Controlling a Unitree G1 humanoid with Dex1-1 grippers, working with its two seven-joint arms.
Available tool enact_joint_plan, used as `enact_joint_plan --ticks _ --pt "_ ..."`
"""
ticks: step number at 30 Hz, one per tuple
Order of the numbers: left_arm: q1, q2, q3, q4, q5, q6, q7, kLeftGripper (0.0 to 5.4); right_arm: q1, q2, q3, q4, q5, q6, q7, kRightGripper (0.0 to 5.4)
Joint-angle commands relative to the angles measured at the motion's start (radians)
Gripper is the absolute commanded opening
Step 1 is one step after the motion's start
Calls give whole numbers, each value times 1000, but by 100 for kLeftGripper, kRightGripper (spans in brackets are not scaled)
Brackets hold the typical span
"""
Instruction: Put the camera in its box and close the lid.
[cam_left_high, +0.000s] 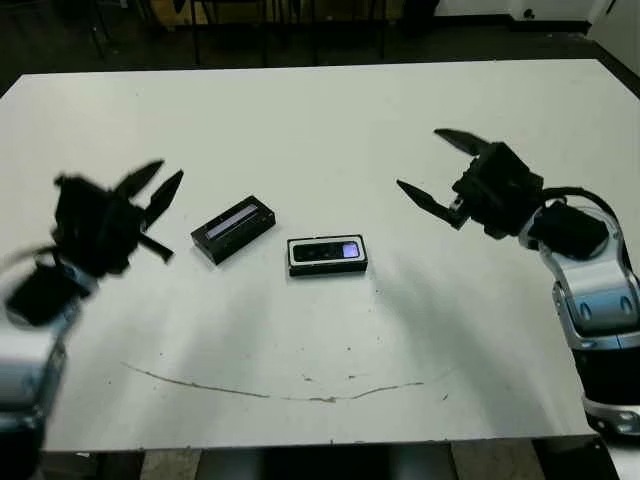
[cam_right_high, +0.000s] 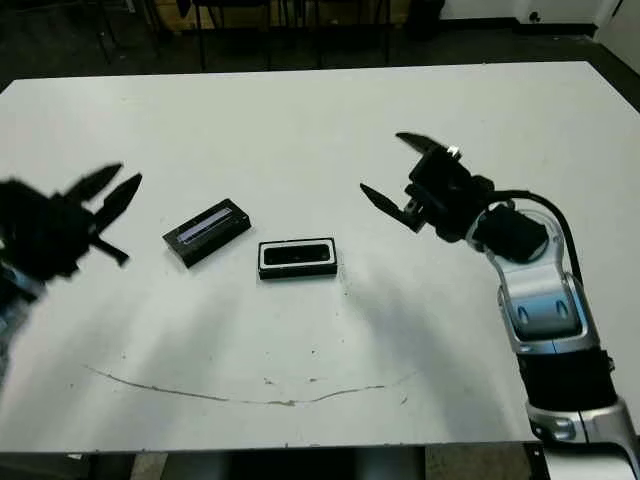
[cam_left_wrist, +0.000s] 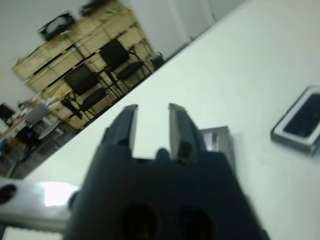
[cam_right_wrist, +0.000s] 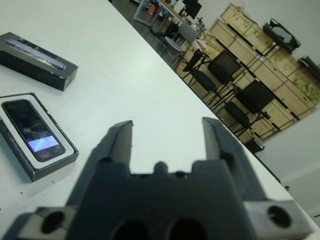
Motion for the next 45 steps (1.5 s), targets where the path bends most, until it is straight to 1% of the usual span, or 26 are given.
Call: enact_joint_plan --ticks 1,4,8,9,11,13,15,18,19,24,27,29,35,41,45 --pt "-85 41 -63 110 28 19 -78 211 31 -19 3 -19 -5 24 -19 227" --pt "-166 38 -116 223 48 -15 -133 267 36 -30 10 -36 -14 42 -30 171" --pt "-247 1 -162 372 39 -55 -207 341 42 -36 10 -43 -8 40 -37 99" --pt "-264 -8 -172 402 35 -47 -223 358 44 -38 10 -49 -9 44 -37 81" --pt "-296 -40 -172 469 2 -2 -256 397 49 -42 12 -60 -11 45 -37 43" --pt "-320 -71 -161 527 -48 60 -294 434 53 -46 15 -73 -18 53 -40 7" --pt "-337 -79 -174 573 -53 71 -327 470 57 -48 17 -79 -20 51 -41 0" --pt "-353 -82 -201 645 -32 49 -372 527 63 -49 21 -78 -18 36 -41 0" --pt "-357 -84 -206 670 -29 41 -387 538 65 -50 22 -77 -18 30 -42 0" --pt "-371 -98 -219 789 -15 2 -435 538 68 -54 36 -71 -37 6 -49 0" --pt "-374 -103 -218 832 -5 -19 -441 538 67 -59 48 -68 -60 -6 -56 0" --pt "-373 -107 -219 836 9 -12 -419 538 67 -58 50 -64 -59 -19 -54 0" --pt "-368 -120 -228 848 53 -30 -370 538 71 -56 51 -59 -53 -16 -48 0" --pt "-368 -138 -233 865 54 -29 -387 538 75 -54 52 -48 -47 -37 -46 0" --pt "-377 -140 -248 898 59 -53 -437 538 74 -56 51 -40 -47 -53 -50 0"
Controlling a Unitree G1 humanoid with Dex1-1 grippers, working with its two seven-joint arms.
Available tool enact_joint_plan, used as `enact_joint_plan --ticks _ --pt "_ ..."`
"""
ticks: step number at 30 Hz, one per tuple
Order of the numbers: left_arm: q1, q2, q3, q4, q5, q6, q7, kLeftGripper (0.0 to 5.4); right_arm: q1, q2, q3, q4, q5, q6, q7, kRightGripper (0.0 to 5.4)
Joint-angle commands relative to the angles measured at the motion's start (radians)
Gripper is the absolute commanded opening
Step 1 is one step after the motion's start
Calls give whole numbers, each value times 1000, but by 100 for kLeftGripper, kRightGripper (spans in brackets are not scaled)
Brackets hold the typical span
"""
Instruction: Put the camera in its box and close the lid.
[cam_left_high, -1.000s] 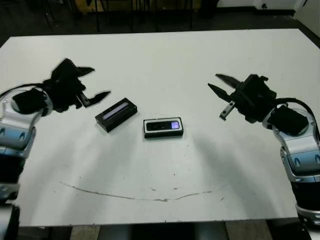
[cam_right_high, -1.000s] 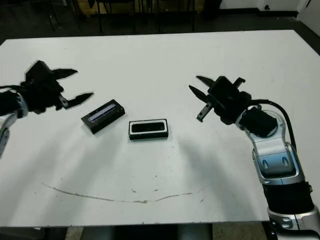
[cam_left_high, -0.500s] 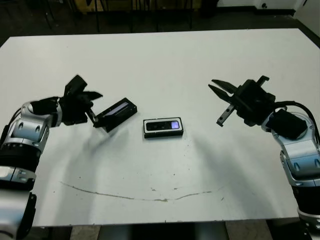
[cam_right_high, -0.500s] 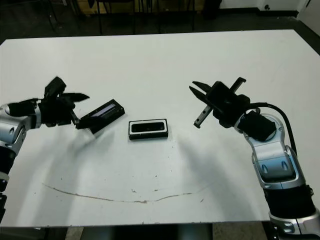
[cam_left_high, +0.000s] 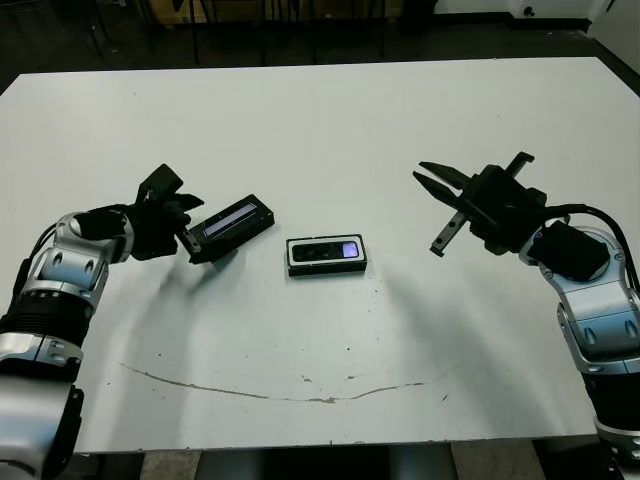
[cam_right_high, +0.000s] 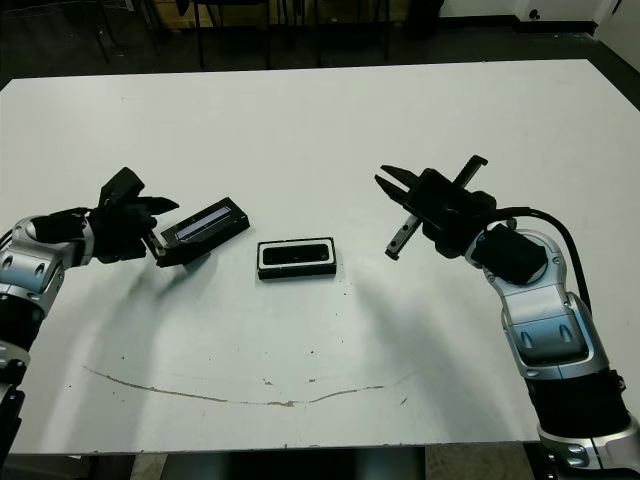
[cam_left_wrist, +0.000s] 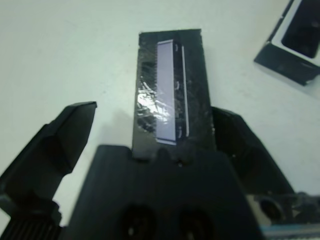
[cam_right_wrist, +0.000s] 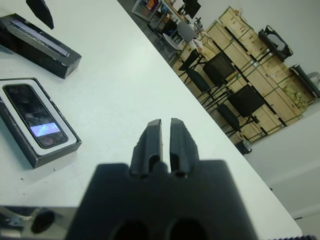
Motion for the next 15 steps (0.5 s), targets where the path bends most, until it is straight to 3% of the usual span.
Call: enact_joint_plan --ticks 1,4,9,15 --pt "-14 -1 -18 42 16 -17 -43 538 19 -16 7 15 -5 -15 0 0" --pt "-12 0 -23 59 30 -45 -42 538 20 -20 11 2 -18 7 -2 0" --pt "-16 -14 11 103 22 5 9 538 23 -18 12 5 -24 -5 -1 0" --pt "32 -28 42 114 34 -106 109 459 24 -16 10 6 -18 0 1 0"
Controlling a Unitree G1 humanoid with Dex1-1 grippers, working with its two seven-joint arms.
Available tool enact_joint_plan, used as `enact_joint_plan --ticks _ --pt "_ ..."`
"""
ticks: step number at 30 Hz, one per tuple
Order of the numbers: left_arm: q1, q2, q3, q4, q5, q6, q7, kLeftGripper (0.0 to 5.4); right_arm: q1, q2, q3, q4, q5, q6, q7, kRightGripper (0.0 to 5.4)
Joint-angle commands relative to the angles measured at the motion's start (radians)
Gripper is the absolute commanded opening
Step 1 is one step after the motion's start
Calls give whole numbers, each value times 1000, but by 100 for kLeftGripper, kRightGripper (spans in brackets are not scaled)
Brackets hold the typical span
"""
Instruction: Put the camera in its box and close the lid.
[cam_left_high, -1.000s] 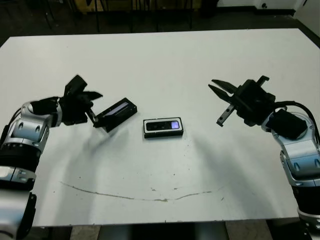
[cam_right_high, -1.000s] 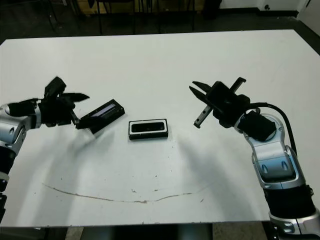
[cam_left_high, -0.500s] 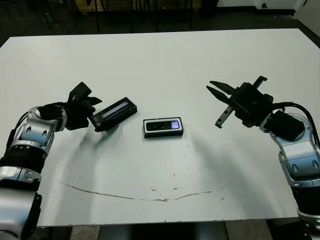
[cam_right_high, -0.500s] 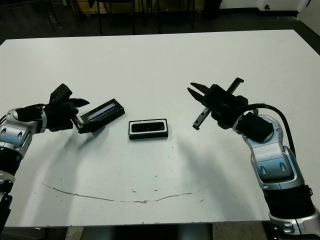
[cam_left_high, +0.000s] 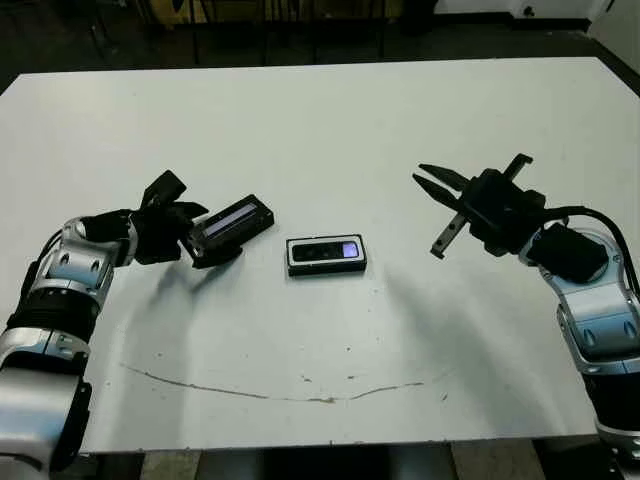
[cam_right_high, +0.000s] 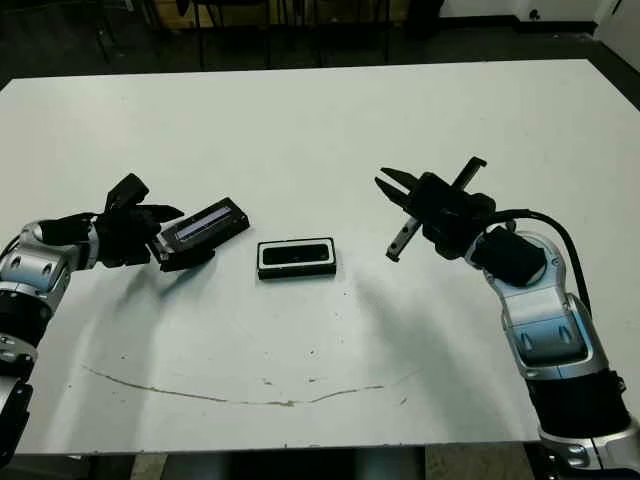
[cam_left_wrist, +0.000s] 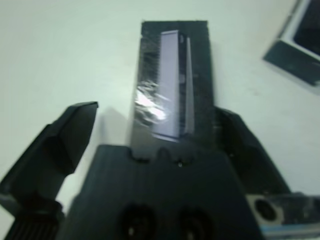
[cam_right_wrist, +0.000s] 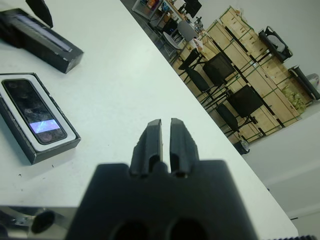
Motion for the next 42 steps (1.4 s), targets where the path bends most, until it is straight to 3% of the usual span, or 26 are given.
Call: enact_joint_plan --ticks 1,8,11,26,35,42 --pt "46 -4 2 31 23 -62 29 439 19 -13 8 5 -3 10 0 0" --pt "38 -3 -17 78 42 -112 7 304 21 -10 6 5 2 10 -1 0" --pt "30 -4 -19 98 39 -117 -20 274 22 -8 3 4 9 17 0 0" --pt "25 -1 -1 83 22 -130 -59 274 21 -12 8 8 2 9 -11 0" --pt "26 -5 116 -86 -176 -13 -169 274 14 3 0 32 37 28 -6 0" --pt "-38 12 35 -129 -176 93 -358 274 2 43 -39 104 134 52 -13 0"
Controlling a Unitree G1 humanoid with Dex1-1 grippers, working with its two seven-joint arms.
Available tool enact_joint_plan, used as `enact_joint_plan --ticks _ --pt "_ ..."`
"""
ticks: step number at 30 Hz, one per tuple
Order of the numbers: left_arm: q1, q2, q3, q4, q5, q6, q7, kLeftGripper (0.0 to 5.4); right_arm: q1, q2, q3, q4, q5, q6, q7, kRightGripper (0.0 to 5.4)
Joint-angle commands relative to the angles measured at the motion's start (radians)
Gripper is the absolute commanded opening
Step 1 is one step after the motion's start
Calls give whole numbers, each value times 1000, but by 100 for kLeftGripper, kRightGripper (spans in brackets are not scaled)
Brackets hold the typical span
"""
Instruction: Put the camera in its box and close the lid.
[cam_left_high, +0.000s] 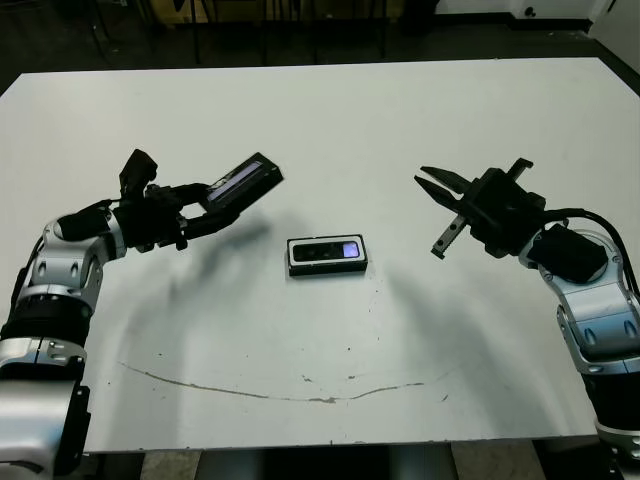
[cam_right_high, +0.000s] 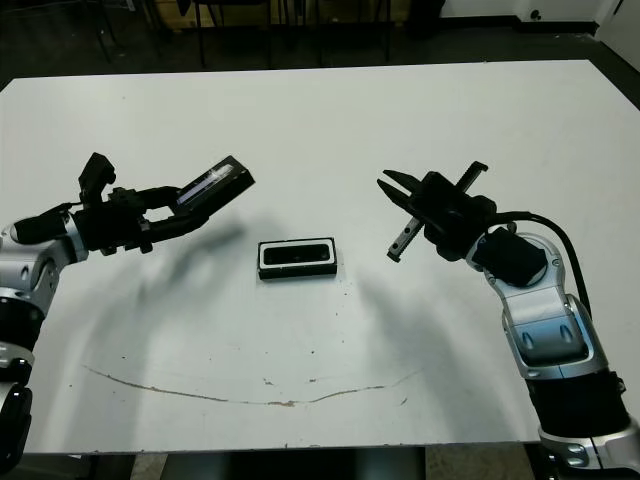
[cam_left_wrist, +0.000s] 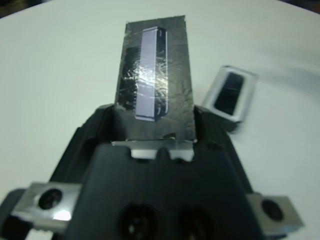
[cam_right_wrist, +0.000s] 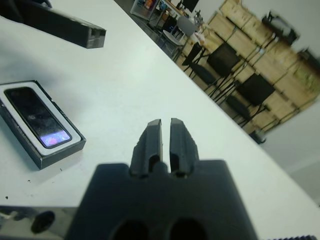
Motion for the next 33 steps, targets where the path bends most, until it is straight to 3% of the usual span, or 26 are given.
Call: enact_joint_plan --ticks 1,12,18,28,33 --pt "-37 11 -53 18 19 46 -78 274 2 13 -21 37 36 16 -4 0" --pt "-154 -40 -160 186 98 -9 -222 274 13 9 -24 40 54 15 -12 0" --pt "-158 -64 -177 217 135 -60 -214 274 20 19 -28 51 82 -2 -1 0" --pt "-158 -104 -209 265 170 -36 -231 274 23 15 -21 40 98 9 4 0" --pt "-138 -102 -221 208 169 -52 -253 274 24 13 -20 34 98 20 3 0"
